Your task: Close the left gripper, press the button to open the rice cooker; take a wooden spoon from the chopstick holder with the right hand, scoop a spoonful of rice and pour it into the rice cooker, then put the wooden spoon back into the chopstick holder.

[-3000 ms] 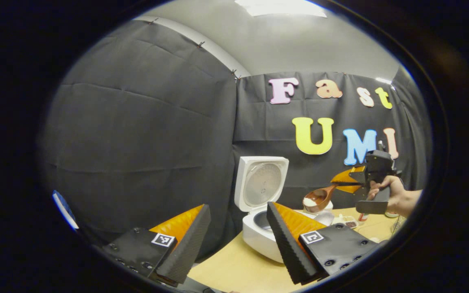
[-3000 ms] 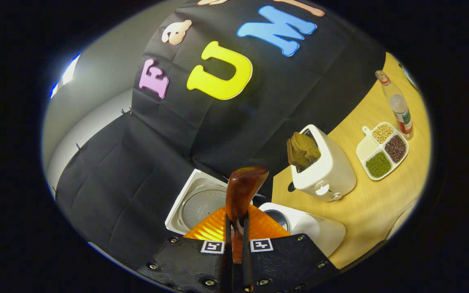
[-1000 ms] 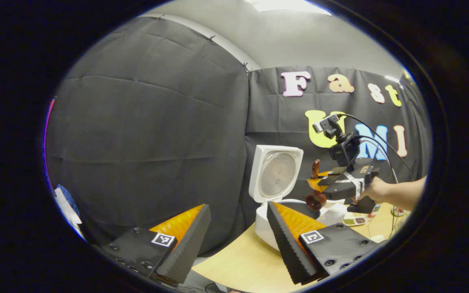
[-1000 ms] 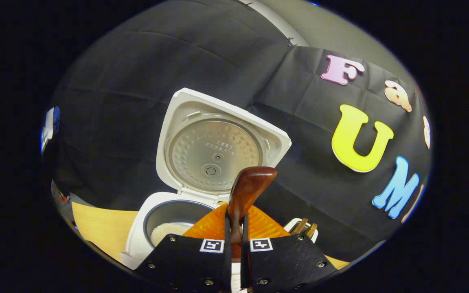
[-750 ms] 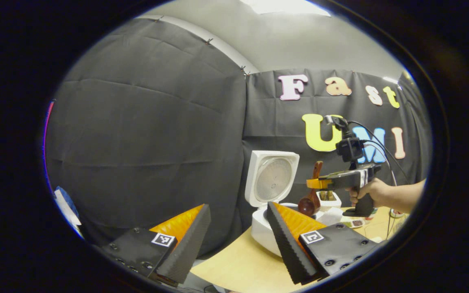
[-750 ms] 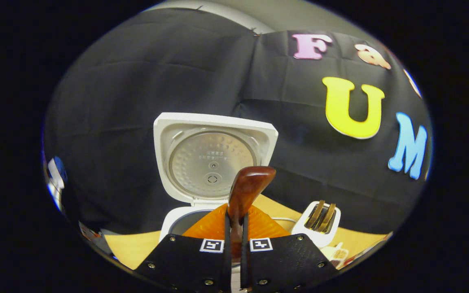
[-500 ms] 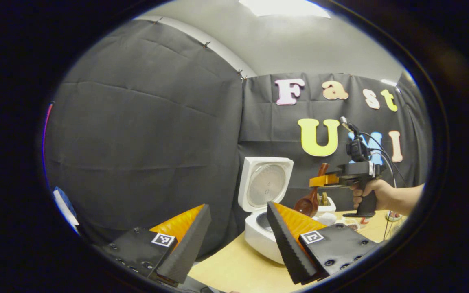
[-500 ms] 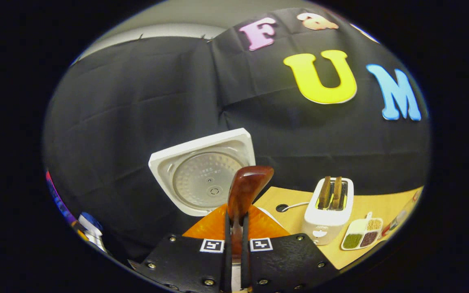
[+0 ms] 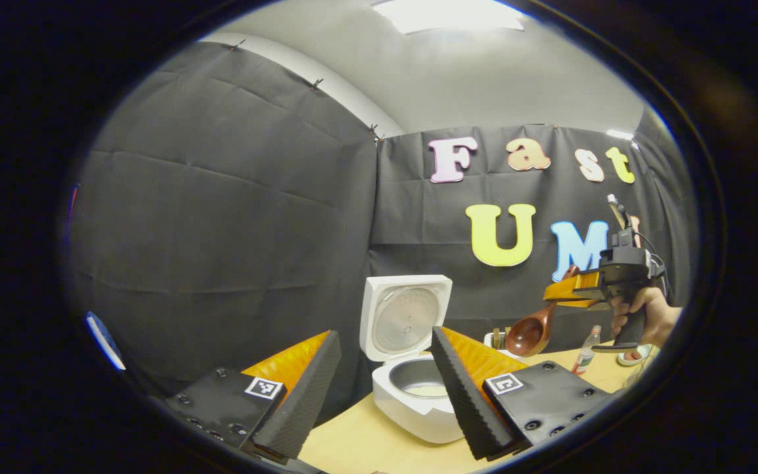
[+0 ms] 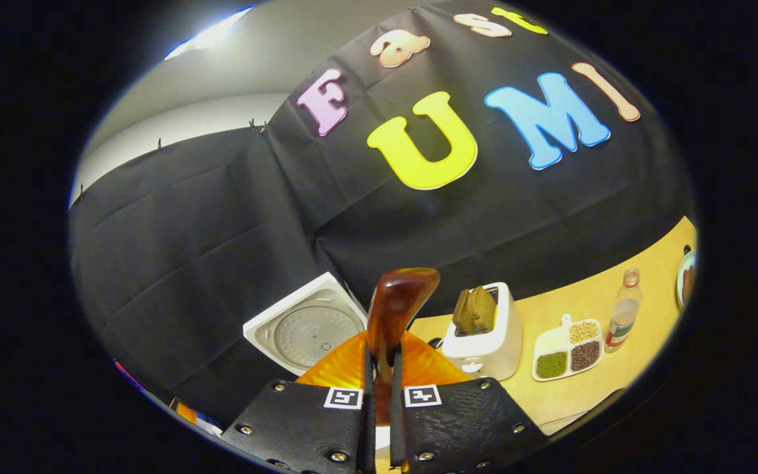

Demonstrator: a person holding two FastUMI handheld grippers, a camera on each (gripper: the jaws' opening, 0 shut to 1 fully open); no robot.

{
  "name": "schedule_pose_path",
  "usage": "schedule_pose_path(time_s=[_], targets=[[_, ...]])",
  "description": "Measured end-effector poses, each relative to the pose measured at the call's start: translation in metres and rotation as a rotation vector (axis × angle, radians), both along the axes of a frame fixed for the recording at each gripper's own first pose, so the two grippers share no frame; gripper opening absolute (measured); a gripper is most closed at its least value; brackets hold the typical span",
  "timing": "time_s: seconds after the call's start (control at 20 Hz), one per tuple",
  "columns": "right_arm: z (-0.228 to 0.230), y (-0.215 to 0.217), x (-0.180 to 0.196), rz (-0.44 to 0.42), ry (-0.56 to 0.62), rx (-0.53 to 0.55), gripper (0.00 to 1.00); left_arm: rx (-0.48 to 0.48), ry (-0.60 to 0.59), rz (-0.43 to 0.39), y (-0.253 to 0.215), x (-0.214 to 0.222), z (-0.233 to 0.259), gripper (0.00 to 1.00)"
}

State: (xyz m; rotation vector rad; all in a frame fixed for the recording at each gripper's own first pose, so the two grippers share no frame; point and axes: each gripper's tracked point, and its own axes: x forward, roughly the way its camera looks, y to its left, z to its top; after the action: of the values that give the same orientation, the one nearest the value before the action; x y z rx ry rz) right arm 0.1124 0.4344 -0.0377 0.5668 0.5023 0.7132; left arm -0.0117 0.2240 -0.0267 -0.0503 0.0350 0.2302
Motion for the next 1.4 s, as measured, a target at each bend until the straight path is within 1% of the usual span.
schedule_pose_path(time_s=[0.05,0.5,0.55,0.65,0.9,1.0,1.05,1.35,1.4], targets=[[0.002,-0.015,0.002,-0.016,0.0,0.004,0.09,-0.001,-0.004,-0.008,-0.006,0.002,0.003,0.96],[0.007,-0.149,0.017,-0.187,-0.006,-0.003,0.09,0.001,-0.048,-0.084,-0.068,0.014,0.029,0.96],[0.007,-0.165,0.019,-0.208,-0.012,-0.008,0.09,-0.001,-0.05,-0.093,-0.075,0.016,0.031,0.91],[0.003,-0.195,0.021,-0.25,-0.016,-0.026,0.09,0.002,-0.05,-0.108,-0.088,0.02,0.033,0.91],[-0.018,-0.272,0.021,-0.36,-0.007,-0.071,0.09,-0.006,-0.056,-0.152,-0.124,0.028,0.041,0.91],[-0.027,-0.297,0.028,-0.409,0.002,-0.084,0.09,-0.014,-0.058,-0.171,-0.137,0.029,0.044,0.91],[-0.032,-0.31,0.028,-0.427,0.008,-0.088,0.09,-0.009,-0.056,-0.176,-0.143,0.03,0.045,0.96],[-0.072,-0.385,0.021,-0.532,0.037,-0.167,0.09,0.007,-0.059,-0.214,-0.175,0.035,0.052,0.96],[-0.08,-0.399,0.012,-0.546,0.043,-0.184,0.09,0.008,-0.057,-0.222,-0.181,0.035,0.051,0.96]])
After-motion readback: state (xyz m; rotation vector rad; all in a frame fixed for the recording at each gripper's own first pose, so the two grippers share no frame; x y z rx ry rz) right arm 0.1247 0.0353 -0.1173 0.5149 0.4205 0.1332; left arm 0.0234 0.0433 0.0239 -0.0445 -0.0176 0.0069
